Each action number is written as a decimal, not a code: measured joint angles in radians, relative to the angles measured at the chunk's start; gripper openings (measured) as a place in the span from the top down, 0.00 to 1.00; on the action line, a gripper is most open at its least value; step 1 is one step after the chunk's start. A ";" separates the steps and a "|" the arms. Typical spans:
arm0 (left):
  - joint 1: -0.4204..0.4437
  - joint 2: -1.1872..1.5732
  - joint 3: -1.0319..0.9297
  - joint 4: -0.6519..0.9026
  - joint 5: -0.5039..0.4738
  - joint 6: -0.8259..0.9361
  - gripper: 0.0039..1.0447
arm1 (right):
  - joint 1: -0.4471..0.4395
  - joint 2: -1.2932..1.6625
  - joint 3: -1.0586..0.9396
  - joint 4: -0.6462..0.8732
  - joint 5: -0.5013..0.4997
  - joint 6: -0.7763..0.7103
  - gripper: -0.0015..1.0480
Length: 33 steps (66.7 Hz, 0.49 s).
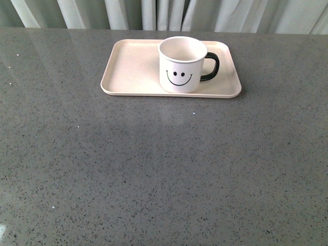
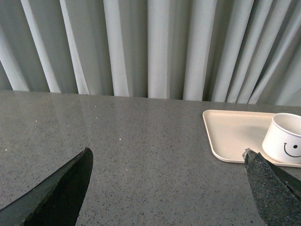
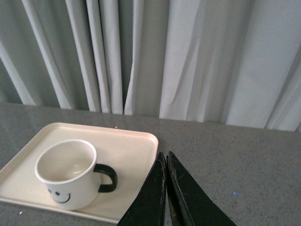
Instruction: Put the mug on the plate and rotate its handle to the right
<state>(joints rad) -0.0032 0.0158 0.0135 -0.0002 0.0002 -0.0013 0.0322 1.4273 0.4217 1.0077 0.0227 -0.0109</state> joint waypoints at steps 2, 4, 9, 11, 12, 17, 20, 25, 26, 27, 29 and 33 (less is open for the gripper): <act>0.000 0.000 0.000 0.000 0.000 0.000 0.09 | -0.011 -0.019 -0.025 0.001 -0.016 0.000 0.98; 0.000 0.000 0.000 0.000 0.000 0.000 0.09 | -0.019 -0.038 -0.048 0.002 -0.019 0.000 0.98; 0.000 0.000 0.000 0.000 0.000 0.000 0.09 | -0.031 -0.085 -0.103 0.002 -0.018 0.000 0.98; 0.000 0.000 0.000 0.000 0.000 0.000 0.09 | -0.031 -0.108 -0.124 0.002 -0.020 0.000 0.98; 0.000 0.000 0.000 0.000 0.000 0.000 0.09 | -0.031 -0.118 -0.134 0.002 -0.020 0.000 0.98; 0.000 0.000 0.000 0.000 0.000 0.000 0.09 | -0.031 -0.167 -0.173 -0.005 -0.023 0.000 0.98; 0.000 0.000 0.000 0.000 0.000 0.000 0.09 | -0.031 -0.201 -0.198 -0.014 -0.023 0.000 0.98; 0.000 0.000 0.000 0.000 0.000 0.000 0.09 | -0.032 -0.248 -0.230 -0.031 -0.022 0.000 0.98; 0.000 0.000 0.000 0.000 0.000 0.000 0.09 | -0.032 -0.261 -0.238 -0.035 -0.022 0.000 0.98; 0.000 0.000 0.000 0.000 0.000 0.000 0.09 | -0.032 -0.268 -0.243 -0.039 -0.022 0.000 0.98; 0.000 0.000 0.000 0.000 0.000 0.000 0.09 | -0.032 -0.288 -0.255 -0.047 -0.023 0.000 0.98; 0.000 0.000 0.000 0.000 0.000 0.000 0.09 | -0.032 -0.319 -0.286 -0.045 -0.023 0.001 0.98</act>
<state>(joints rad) -0.0032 0.0158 0.0135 -0.0002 0.0002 -0.0013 0.0006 1.1084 0.1352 0.9627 0.0002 -0.0101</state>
